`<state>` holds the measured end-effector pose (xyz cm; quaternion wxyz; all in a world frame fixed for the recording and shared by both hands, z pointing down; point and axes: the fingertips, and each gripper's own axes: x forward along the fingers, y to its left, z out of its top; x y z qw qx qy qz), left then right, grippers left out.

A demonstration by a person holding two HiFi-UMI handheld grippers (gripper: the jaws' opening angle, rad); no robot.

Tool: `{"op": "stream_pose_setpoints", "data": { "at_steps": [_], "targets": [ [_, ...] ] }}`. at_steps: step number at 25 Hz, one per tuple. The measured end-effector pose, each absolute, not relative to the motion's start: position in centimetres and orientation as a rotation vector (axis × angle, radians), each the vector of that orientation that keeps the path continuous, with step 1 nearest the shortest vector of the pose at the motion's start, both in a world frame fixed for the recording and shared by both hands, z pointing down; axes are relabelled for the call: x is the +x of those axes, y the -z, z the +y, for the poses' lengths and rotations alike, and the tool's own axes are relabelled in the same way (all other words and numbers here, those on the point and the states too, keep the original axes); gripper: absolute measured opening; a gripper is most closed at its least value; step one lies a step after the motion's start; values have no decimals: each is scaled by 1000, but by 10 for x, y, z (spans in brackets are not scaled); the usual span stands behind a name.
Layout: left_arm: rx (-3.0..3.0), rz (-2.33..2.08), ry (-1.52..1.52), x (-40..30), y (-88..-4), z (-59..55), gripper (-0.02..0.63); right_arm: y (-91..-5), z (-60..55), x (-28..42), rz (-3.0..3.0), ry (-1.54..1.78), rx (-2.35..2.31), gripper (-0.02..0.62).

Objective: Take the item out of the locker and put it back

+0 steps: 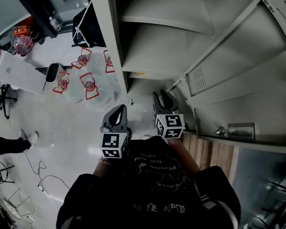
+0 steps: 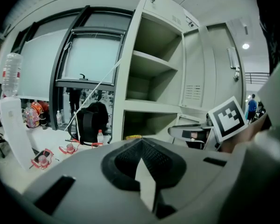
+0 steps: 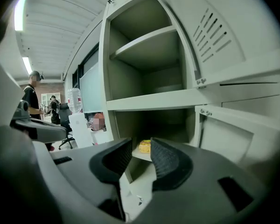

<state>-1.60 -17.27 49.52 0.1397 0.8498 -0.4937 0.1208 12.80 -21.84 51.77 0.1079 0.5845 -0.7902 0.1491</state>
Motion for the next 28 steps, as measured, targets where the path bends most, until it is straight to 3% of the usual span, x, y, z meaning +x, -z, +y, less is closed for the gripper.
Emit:
{"op": "stream_pose_setpoints", "data": {
  "at_steps": [28],
  "targets": [
    [2335,-1629,-418,-96,-497,-198,6,-631,-341,134,-2110,-496,1598,118]
  ]
}}
